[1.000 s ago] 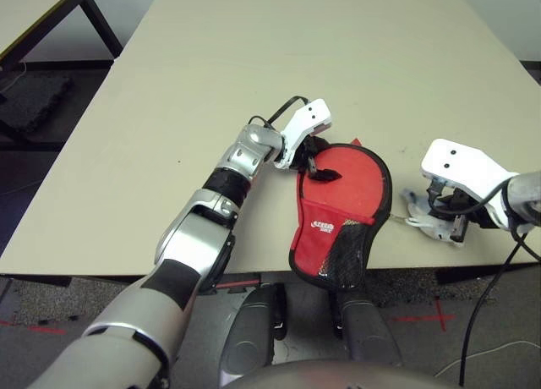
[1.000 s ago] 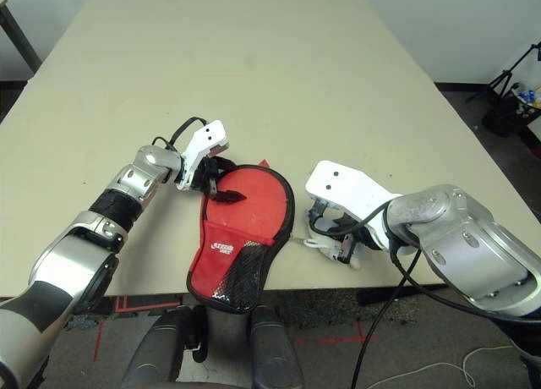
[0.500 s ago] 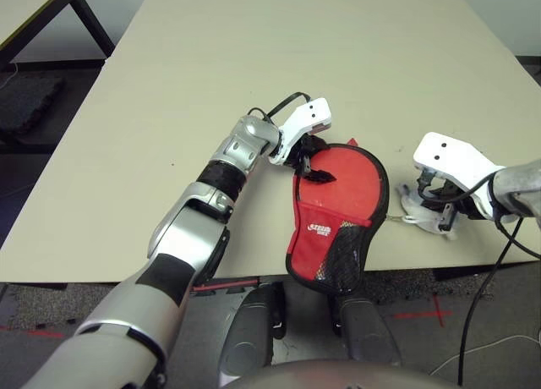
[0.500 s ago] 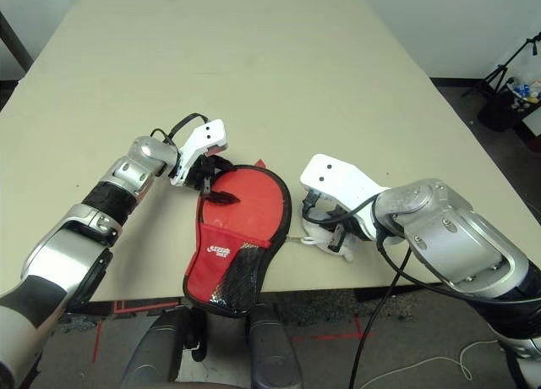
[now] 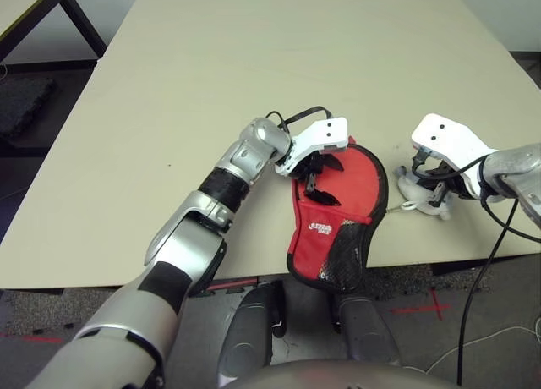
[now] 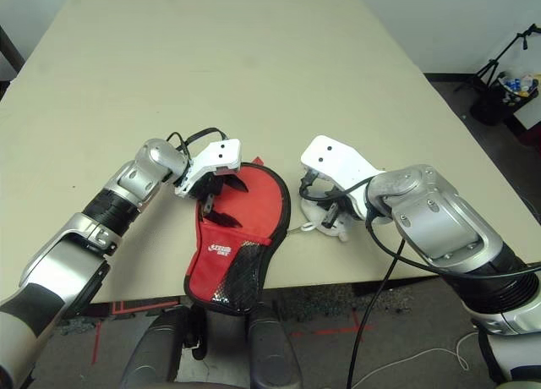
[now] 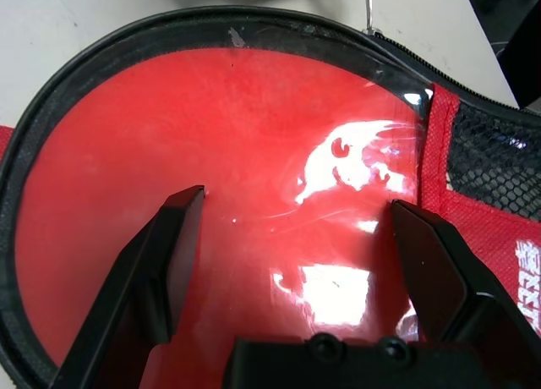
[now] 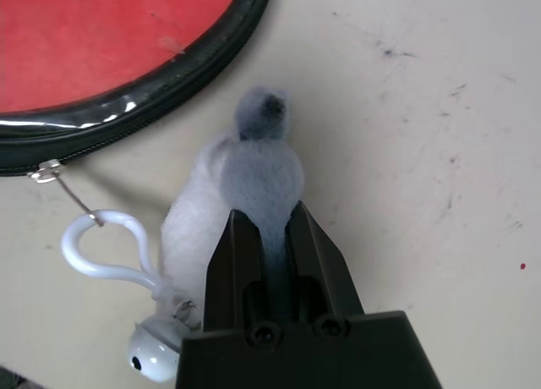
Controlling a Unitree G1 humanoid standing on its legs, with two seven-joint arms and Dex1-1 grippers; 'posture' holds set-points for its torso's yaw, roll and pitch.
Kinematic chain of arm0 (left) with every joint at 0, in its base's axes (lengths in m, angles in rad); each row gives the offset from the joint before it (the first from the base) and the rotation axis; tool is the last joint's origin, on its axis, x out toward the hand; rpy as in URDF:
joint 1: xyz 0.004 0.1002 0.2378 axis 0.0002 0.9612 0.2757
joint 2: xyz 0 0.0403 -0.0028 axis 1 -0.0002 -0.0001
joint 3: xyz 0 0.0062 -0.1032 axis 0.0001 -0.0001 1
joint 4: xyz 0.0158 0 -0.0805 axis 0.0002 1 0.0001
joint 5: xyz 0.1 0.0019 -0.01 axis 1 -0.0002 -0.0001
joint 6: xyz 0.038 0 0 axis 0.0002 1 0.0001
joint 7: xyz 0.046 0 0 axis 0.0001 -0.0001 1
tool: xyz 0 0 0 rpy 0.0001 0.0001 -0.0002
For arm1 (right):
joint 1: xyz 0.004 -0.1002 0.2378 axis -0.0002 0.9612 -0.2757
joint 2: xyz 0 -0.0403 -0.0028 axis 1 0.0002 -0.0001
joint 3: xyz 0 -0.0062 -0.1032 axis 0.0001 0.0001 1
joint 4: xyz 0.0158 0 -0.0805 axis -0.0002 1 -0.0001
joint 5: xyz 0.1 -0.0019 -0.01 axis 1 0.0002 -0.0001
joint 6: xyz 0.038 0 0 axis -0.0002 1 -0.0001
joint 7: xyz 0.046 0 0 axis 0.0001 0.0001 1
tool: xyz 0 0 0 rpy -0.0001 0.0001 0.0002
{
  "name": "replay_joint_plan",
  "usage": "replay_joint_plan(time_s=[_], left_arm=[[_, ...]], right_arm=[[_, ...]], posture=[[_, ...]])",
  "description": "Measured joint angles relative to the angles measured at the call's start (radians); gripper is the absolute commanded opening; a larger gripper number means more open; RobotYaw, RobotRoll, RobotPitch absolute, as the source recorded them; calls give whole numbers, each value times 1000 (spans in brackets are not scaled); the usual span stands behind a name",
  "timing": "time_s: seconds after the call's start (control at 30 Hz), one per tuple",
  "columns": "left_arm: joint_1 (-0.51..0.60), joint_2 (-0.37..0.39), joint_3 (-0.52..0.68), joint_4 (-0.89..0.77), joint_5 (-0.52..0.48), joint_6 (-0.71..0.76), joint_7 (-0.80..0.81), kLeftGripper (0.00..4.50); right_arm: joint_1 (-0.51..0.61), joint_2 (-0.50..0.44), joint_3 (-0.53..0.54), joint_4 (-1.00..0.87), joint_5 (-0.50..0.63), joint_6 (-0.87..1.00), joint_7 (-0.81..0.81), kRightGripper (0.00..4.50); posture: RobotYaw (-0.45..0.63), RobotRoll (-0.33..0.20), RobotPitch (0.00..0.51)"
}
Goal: Store the ping-pong paddle in its case and zip it.
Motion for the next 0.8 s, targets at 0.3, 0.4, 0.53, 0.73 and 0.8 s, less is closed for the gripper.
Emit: replay_joint_plan(time_s=[0.3, 0.4, 0.53, 0.73, 0.8], left_arm=[[-37, -35, 3, 66, 0, 35, 58, 4500], [-46, -51, 4, 79, 0, 50, 67, 4500], [-55, -62, 4, 94, 0, 50, 75, 4500], [-61, -64, 4, 104, 0, 48, 82, 4500], [-63, -65, 4, 107, 0, 47, 85, 4500]], right_arm=[[93, -166, -55, -246, 134, -25, 170, 45], [128, -177, -80, -292, 158, -31, 176, 45], [177, -200, -100, -337, 171, -47, 176, 45], [187, -159, -107, -263, 130, 27, 63, 44], [170, -136, -107, -217, 115, 78, 12, 44]], posture=[[-189, 0, 226], [-194, 0, 227], [-195, 0, 228], [-197, 0, 227], [-198, 0, 226]])
